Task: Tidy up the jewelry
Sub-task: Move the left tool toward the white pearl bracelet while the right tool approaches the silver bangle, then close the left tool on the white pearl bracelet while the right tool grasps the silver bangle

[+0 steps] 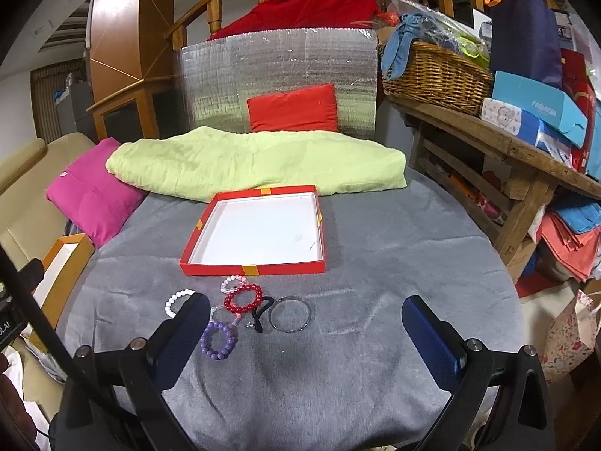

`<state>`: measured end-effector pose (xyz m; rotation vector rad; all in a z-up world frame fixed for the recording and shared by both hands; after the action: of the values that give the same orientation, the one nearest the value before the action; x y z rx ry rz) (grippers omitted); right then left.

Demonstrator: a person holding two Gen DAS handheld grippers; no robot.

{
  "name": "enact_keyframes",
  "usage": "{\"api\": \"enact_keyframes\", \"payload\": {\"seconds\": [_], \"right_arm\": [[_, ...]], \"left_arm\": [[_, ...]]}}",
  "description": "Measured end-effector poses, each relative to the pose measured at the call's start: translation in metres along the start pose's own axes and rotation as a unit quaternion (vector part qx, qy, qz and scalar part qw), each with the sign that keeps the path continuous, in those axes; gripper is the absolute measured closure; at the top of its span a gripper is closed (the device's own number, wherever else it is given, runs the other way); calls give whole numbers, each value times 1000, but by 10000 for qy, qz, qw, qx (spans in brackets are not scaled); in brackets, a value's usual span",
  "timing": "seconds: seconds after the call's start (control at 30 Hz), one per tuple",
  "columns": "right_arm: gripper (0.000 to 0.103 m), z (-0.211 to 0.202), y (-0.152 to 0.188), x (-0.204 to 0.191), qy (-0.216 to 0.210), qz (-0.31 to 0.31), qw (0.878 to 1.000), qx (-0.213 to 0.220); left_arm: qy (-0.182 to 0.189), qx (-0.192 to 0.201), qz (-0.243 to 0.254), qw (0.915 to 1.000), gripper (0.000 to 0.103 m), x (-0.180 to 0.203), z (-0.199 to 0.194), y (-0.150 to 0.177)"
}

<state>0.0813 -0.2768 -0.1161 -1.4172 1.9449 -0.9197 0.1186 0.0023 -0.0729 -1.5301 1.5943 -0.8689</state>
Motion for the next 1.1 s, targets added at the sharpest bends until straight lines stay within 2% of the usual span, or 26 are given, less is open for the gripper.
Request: {"api": "enact_keyframes", "payload": {"seconds": [0.73,0.83,0.93,1.1], "right_arm": [[0,47,-3,15,-6,67,9998,-160],[0,57,2,23,-5,75,9997,-214],[0,73,13,34,-186,133,9991,-344],[1,98,34,45,-420,188,9974,-552]], "left_arm": [[12,-405,53,9992,0,10,52,14],[101,-514,5,9986,0,11,68,22],[265,-659,-41,9975,0,13,88,36],[565,-1078,-239,9923,0,19,123,66]]}}
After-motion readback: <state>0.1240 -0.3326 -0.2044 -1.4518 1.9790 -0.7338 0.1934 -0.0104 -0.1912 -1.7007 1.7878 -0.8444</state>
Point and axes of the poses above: each gripper's, at about its wrist camera, not at the fingertips, and z roughly the way its jaws point, x to its right, y to its underside, the point moved 9 cm from there along z, roughly the way its jaws point, and after that the axes turned 1 degree about y, right-handed, at the moved point
